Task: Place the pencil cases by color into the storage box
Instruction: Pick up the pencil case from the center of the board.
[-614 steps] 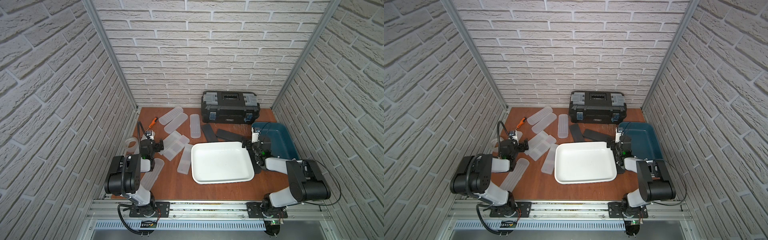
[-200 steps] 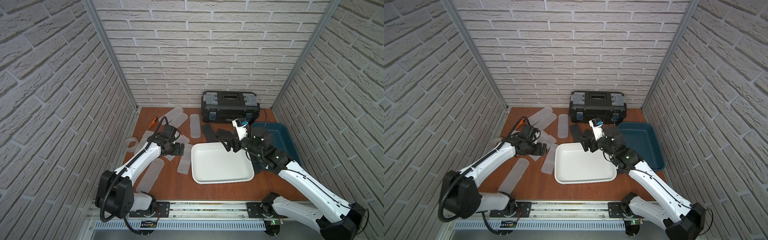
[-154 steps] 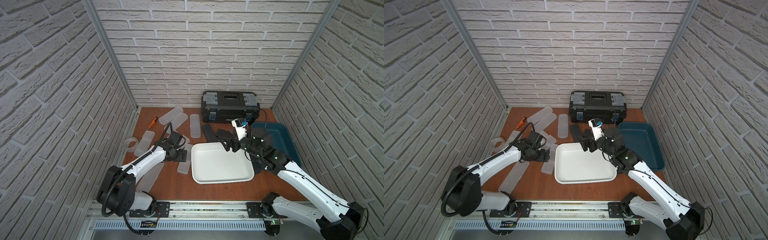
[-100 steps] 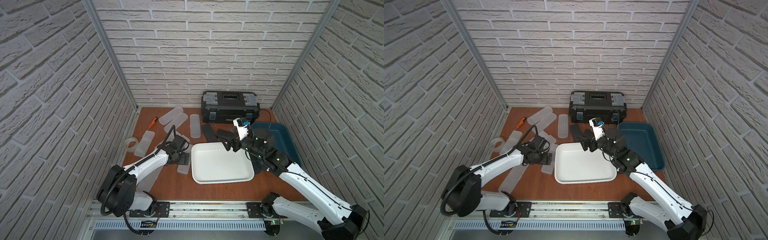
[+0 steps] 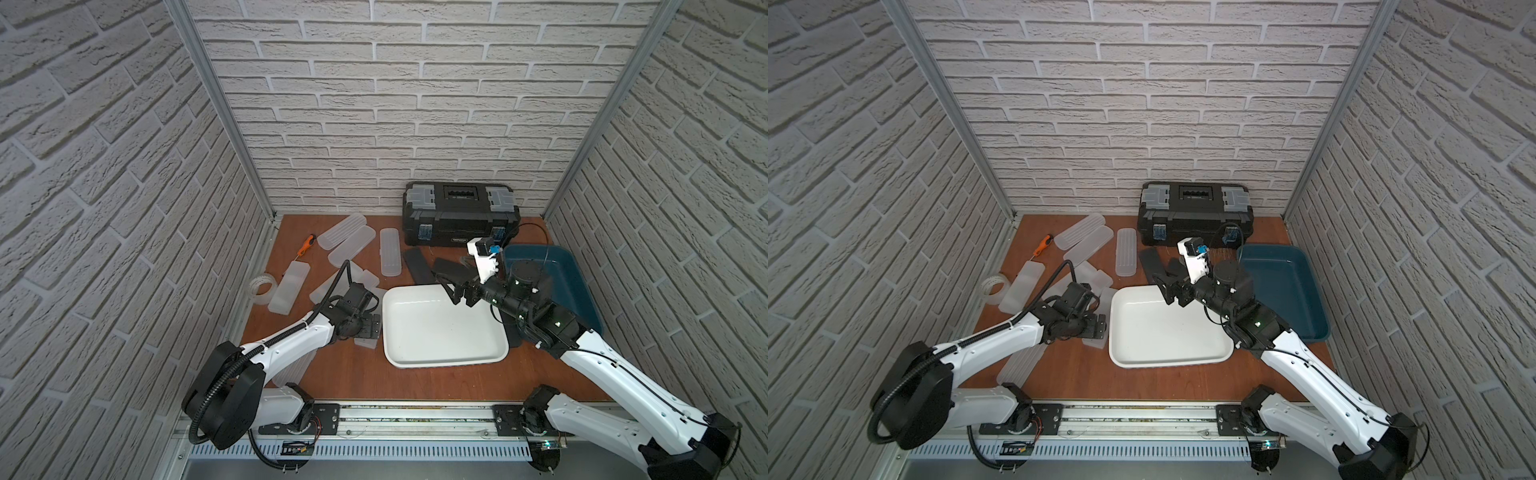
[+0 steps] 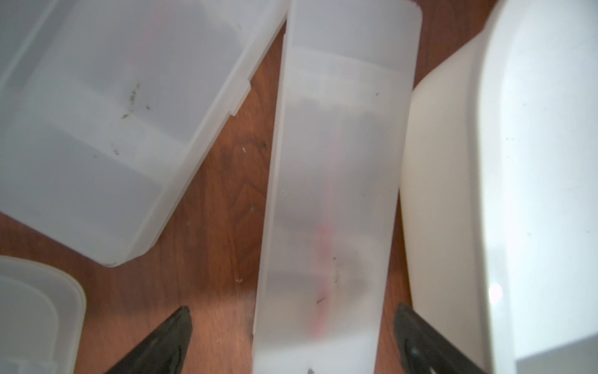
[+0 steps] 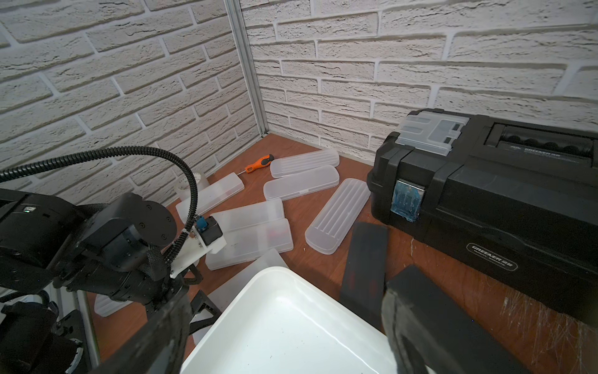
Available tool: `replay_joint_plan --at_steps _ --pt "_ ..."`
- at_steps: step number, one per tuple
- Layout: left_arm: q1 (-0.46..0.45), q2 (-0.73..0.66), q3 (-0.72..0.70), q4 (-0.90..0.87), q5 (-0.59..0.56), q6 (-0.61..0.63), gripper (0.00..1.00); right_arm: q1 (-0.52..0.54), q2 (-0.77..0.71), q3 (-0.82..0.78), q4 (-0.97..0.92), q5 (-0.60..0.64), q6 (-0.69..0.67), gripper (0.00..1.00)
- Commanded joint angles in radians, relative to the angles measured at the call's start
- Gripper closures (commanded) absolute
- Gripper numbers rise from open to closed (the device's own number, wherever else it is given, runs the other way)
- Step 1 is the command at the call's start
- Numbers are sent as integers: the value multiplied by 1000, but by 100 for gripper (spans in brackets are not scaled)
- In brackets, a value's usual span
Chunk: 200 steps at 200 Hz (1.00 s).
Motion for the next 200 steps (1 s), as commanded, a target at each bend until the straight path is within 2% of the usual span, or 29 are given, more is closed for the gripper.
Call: replay_joint_plan --at_steps 1,122,200 --pt "-16 -8 -20 35 -29 -17 3 14 -17 4 50 -1 -1 7" --pt "-63 34 -45 53 -84 -18 4 126 -8 23 -77 70 12 8" --pt "-69 90 -32 27 -132 -22 6 137 31 50 -79 64 5 9"
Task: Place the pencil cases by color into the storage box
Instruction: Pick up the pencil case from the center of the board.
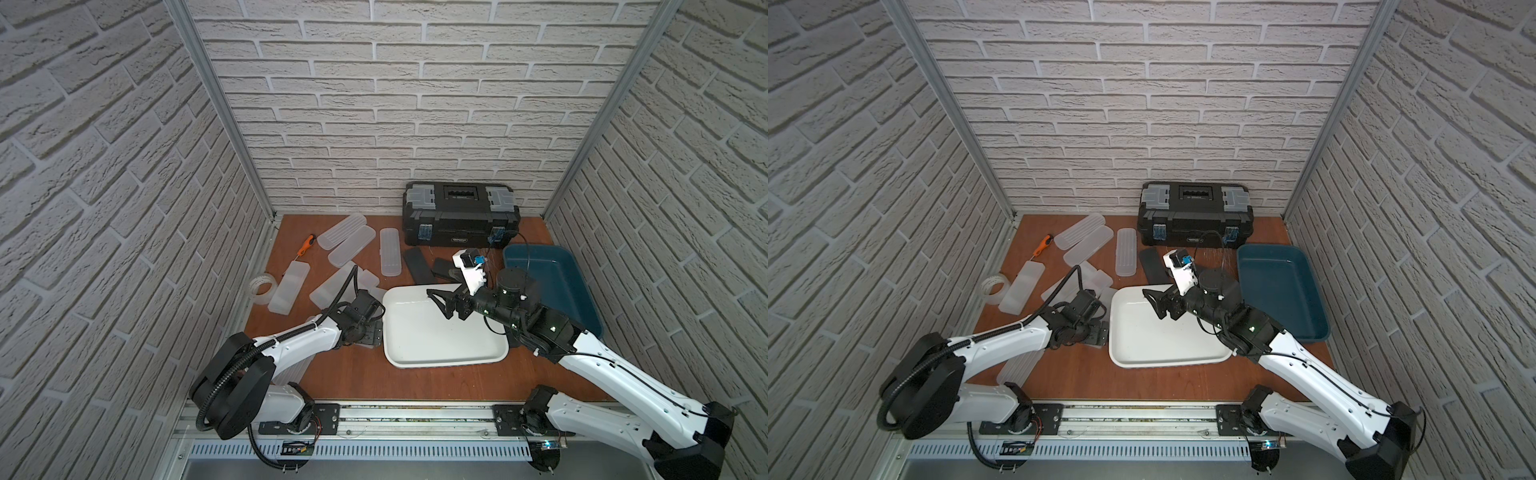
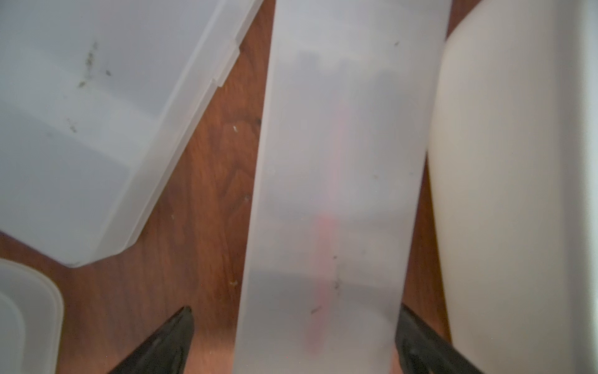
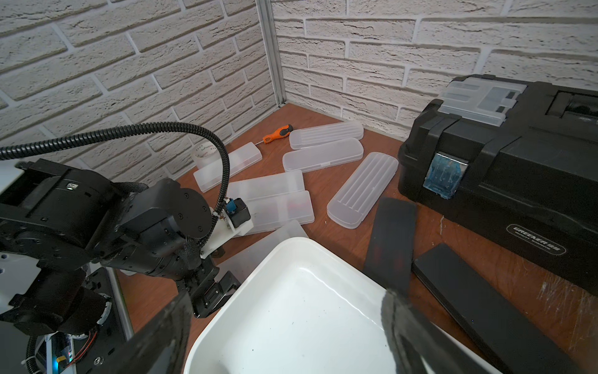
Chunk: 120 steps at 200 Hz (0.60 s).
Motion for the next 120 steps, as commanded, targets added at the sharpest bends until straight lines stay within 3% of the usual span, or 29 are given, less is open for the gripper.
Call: replay_joint_plan --at_steps 1,76,120 --pt "-7 28 6 -17 -45 -5 6 7 15 39 16 5 -3 9" --pt "-6 39 26 -24 -34 54 8 15 32 40 13 -2 -10 9" --pt "1 120 122 -76 -39 115 6 16 23 29 5 1 -17 9"
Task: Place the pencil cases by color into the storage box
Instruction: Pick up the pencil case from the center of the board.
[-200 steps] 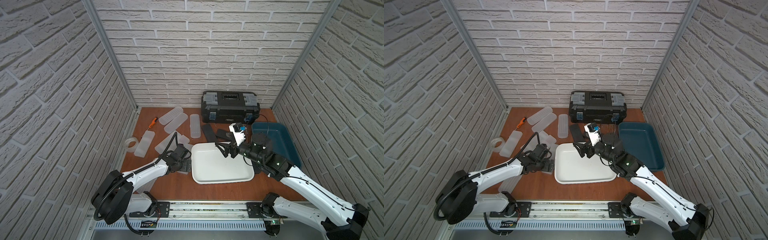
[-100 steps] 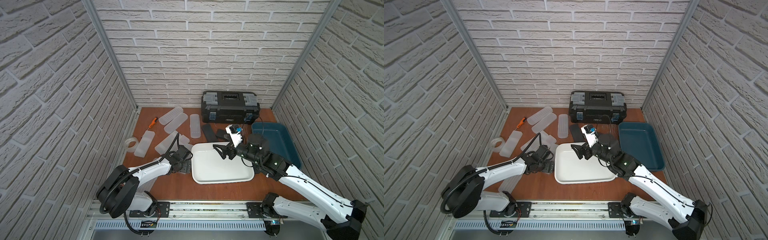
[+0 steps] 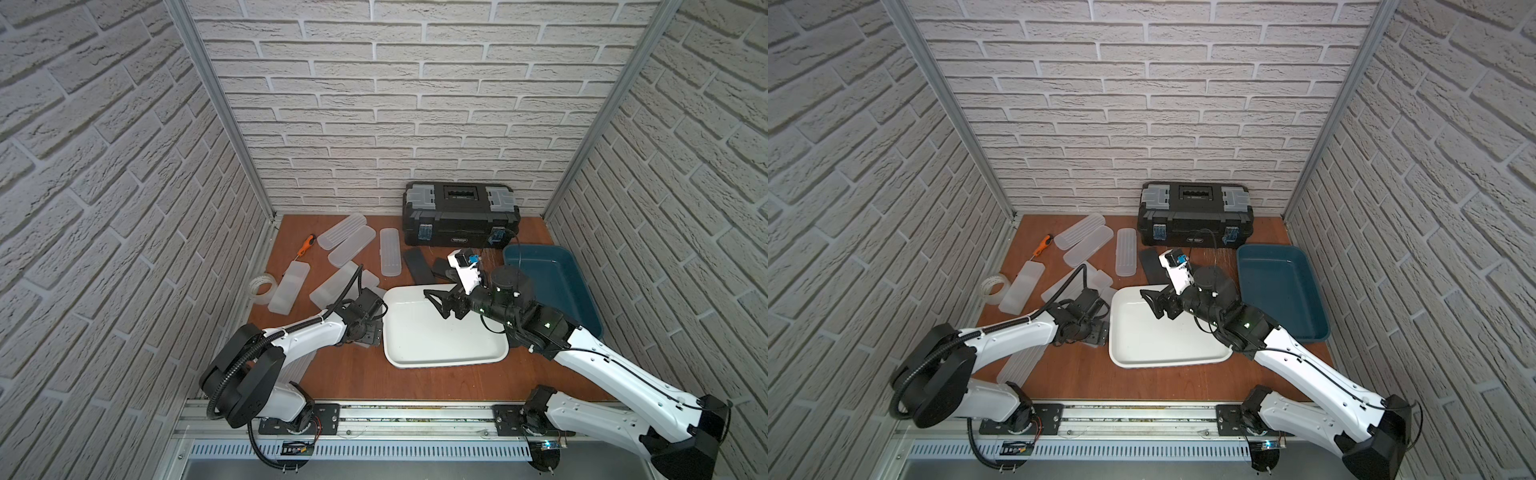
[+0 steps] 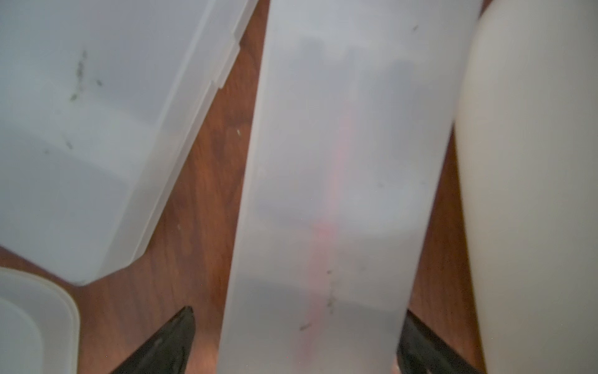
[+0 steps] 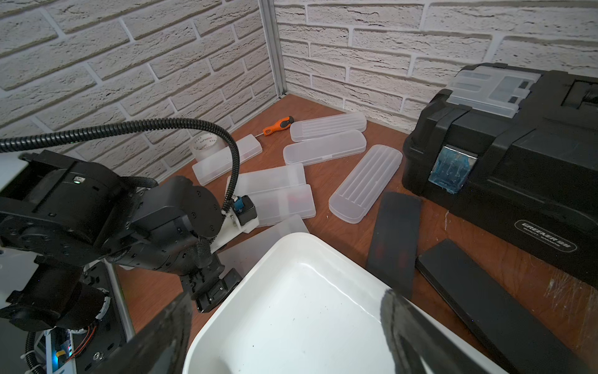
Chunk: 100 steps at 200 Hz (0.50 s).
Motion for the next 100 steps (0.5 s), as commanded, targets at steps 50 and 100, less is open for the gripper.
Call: replay_joint_plan --at_steps 50,100 --pt "8 107 115 -74 7 88 11 9 -41 -3 8 15 -19 9" --pt "22 107 96 -66 11 65 19 10 -41 -10 14 16 -18 9"
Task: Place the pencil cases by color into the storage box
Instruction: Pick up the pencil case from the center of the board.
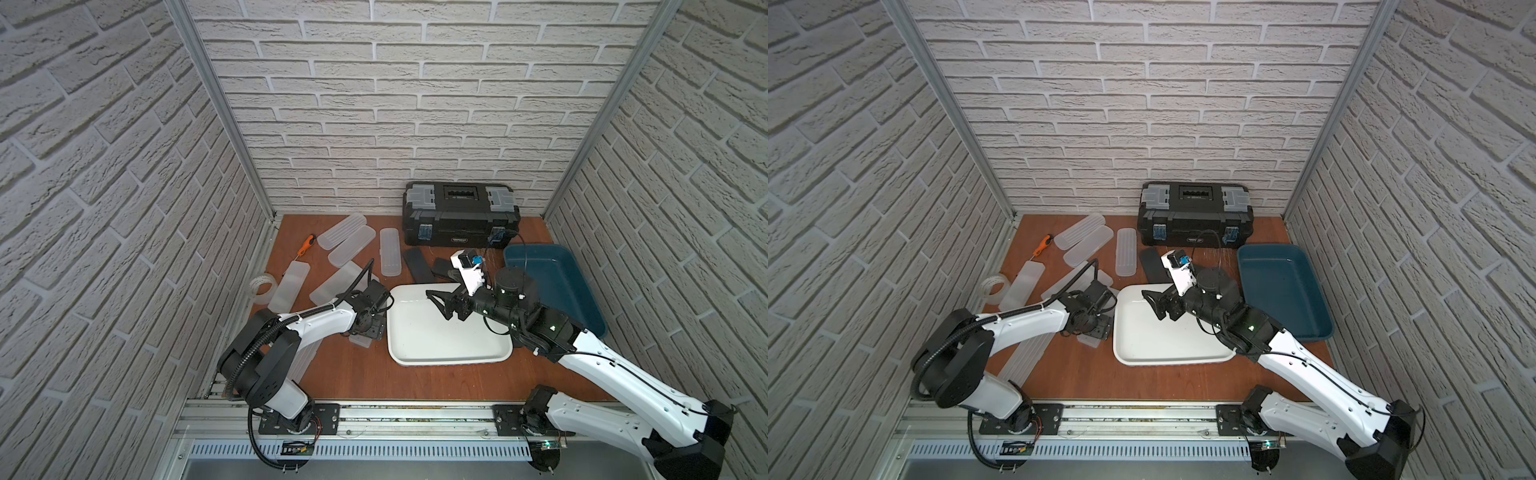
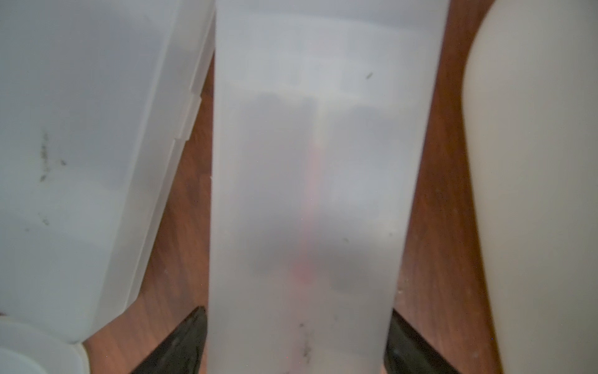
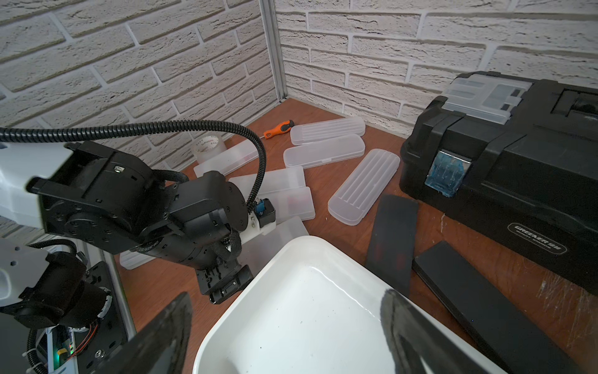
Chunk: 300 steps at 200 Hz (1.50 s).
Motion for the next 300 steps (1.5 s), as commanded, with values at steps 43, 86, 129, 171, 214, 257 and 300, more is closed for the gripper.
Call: replay_joint_plan --at_steps 43,86,129,171,214,257,300 --pt "20 6 -31 15 6 -33 18 8 3 -6 41 2 -4 9" --pt "21 8 -46 50 14 -75 21 10 48 -3 22 45 9 9" --pt "21 -10 -60 71 23 -76 32 10 50 -20 32 46 19 9" --pt "24 -75 -63 34 -3 -100 42 10 69 -23 35 45 23 9" --pt "32 -124 -61 -11 -8 -109 54 11 89 -29 51 48 38 9" --pt "31 -192 -49 -93 -30 -138 53 12 104 -25 58 48 44 9" --pt "32 -282 8 -217 -65 -159 50 11 132 -11 72 60 73 10"
